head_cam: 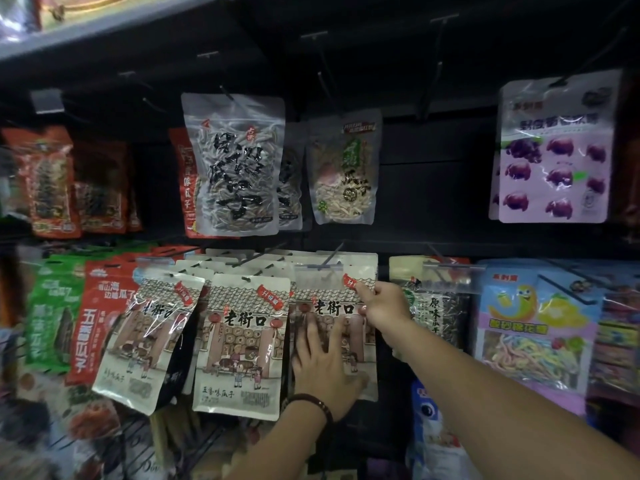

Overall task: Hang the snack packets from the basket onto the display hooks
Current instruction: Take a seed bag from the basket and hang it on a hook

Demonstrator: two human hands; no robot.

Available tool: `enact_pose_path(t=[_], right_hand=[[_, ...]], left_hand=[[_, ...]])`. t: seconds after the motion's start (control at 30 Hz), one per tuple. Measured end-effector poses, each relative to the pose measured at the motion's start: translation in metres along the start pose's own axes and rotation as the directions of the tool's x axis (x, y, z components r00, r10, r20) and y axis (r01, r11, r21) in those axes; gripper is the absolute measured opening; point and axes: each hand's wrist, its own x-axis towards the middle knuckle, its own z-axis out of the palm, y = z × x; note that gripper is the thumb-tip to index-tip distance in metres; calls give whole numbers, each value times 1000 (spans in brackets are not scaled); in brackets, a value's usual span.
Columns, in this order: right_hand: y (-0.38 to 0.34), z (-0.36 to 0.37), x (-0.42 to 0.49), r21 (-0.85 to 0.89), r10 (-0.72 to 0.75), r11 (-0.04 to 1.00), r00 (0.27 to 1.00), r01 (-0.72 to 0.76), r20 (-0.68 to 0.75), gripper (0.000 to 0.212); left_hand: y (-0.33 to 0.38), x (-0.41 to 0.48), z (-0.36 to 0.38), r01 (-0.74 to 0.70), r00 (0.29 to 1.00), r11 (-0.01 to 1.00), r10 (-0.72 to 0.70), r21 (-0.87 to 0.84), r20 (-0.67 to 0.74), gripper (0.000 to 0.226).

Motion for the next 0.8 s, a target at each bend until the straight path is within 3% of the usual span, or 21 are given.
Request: enact_pose_path(t=[0.1, 0.17, 0.27, 0.4, 0.5, 0.57, 0.67, 0.8], right_hand=[[-2, -12, -9, -53, -25, 998, 998, 28, 60, 30], [-1, -22, -20, -145, -34, 988, 995, 47, 92, 45], [5, -40, -47, -273, -96, 953, 985, 133, 145, 49], [41, -69, -102, -267, -103, 948, 962, 172, 255, 49], [88, -99, -154, -240, -97, 956, 952, 170, 289, 24], [127, -121, -190, -241, -90, 956, 950, 167, 299, 18], [185, -149, -239, -261, -84, 952, 959, 157, 271, 17], [283, -179, -309, -291, 84, 957, 964, -7, 251, 5]], left_hand=[[-1, -9, 4, 7, 999, 1000, -8, 18, 48, 108], [-1, -17, 4, 1, 999, 1000, -3, 21, 48, 104], [3, -38, 6, -25, 1000, 999, 25, 41, 13, 97], [19, -98, 18, -88, 996, 990, 88, -113, -4, 64], [29, -158, 44, -132, 983, 965, 157, -227, 97, 35], [37, -198, 67, -128, 967, 950, 183, -284, 175, 24], [51, -254, 110, -113, 926, 944, 213, -310, 311, 22], [60, -323, 180, 25, 833, 944, 163, -329, 529, 27]])
